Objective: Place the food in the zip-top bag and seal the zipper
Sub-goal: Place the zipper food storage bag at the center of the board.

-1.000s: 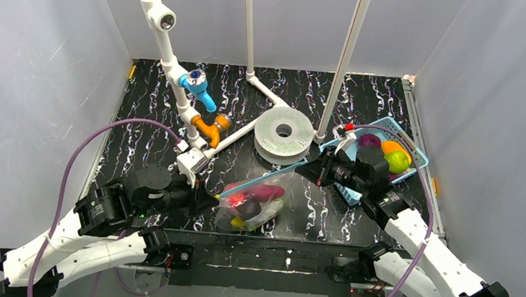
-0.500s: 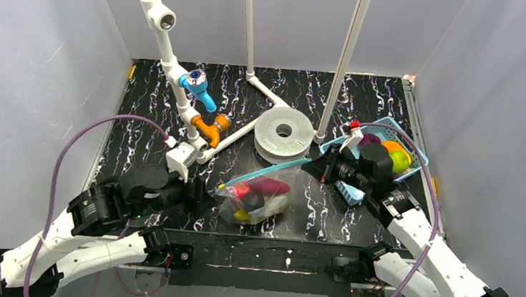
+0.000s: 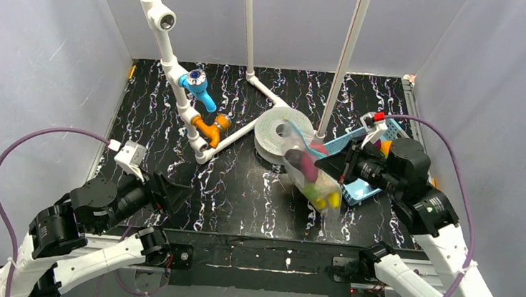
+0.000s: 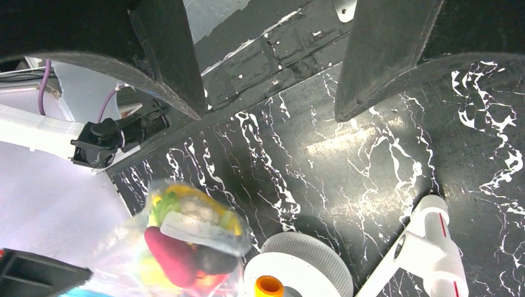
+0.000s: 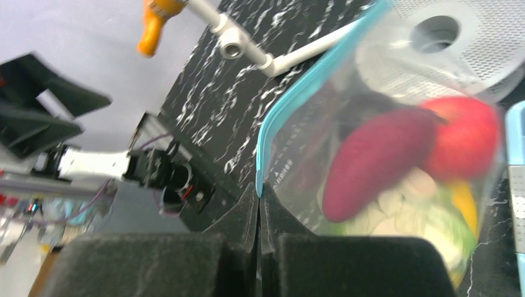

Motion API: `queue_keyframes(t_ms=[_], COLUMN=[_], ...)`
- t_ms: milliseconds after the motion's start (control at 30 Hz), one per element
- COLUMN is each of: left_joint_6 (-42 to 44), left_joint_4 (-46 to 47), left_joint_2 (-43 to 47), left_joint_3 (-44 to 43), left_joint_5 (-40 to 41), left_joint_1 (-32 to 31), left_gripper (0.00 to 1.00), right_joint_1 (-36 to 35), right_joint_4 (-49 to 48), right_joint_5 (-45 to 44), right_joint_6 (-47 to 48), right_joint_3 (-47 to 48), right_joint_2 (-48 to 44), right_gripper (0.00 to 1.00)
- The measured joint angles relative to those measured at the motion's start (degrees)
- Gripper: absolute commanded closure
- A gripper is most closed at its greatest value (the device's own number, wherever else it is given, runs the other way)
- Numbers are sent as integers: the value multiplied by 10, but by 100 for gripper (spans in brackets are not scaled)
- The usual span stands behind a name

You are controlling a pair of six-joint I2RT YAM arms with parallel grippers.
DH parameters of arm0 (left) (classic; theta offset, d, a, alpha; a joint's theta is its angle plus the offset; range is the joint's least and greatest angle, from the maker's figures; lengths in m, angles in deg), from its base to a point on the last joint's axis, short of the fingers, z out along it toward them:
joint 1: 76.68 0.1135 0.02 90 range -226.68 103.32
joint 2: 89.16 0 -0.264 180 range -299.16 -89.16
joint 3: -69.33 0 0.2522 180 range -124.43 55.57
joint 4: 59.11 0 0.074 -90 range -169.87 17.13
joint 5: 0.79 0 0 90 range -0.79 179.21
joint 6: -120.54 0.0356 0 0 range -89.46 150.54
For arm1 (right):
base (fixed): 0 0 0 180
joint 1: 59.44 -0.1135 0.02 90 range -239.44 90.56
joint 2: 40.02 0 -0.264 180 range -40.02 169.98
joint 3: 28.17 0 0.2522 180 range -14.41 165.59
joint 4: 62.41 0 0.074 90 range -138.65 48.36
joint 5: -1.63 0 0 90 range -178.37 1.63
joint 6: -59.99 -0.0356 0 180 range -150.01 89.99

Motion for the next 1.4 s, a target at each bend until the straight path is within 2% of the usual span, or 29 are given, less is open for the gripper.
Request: queue_keyframes(t_ms=[167, 367, 433, 533, 600, 700, 867, 1033, 1133, 1267, 1400], left_joint_6=[0, 2, 2, 2, 0, -3, -7, -10, -11, -14, -19], left_joint_4=[1, 4, 9, 16, 17, 14, 10, 4, 4, 4, 4], left_joint_2=[0, -10, -14, -22, -26, -28, -27, -24, -20, -20, -20], left_joint_3=[-4, -4, -3, -1, 0, 0, 0, 0, 1, 1, 1], left_joint_5=[5, 8, 8, 7, 7, 7, 11, 18, 18, 18, 18], left_joint_1=[0, 0, 0, 0, 0, 0, 0, 0, 0, 0, 0], left_gripper=[24, 24, 24, 24, 24, 24, 24, 24, 24, 24, 23], right_joint_1=[0, -9, -26, -97, -155, -203, -218, -218, -214, -170, -114], right_joint_4=[78, 72, 19, -61, -127, -226, -368, -441, -442, -382, -269], right_joint_5=[89, 188, 204, 207, 207, 208, 200, 176, 130, 34, -103], right_joint_6=[33, 9, -23, -65, -97, -148, -231, -274, -293, -328, -347], right_joint_3=[66, 76, 59, 36, 34, 32, 6, -12, -45, -125, -214], right_joint_2=[-10, 3, 22, 65, 121, 189, 236, 237, 213, 146, 66], right_gripper=[99, 99, 99, 99, 99, 99, 99, 99, 99, 99, 99])
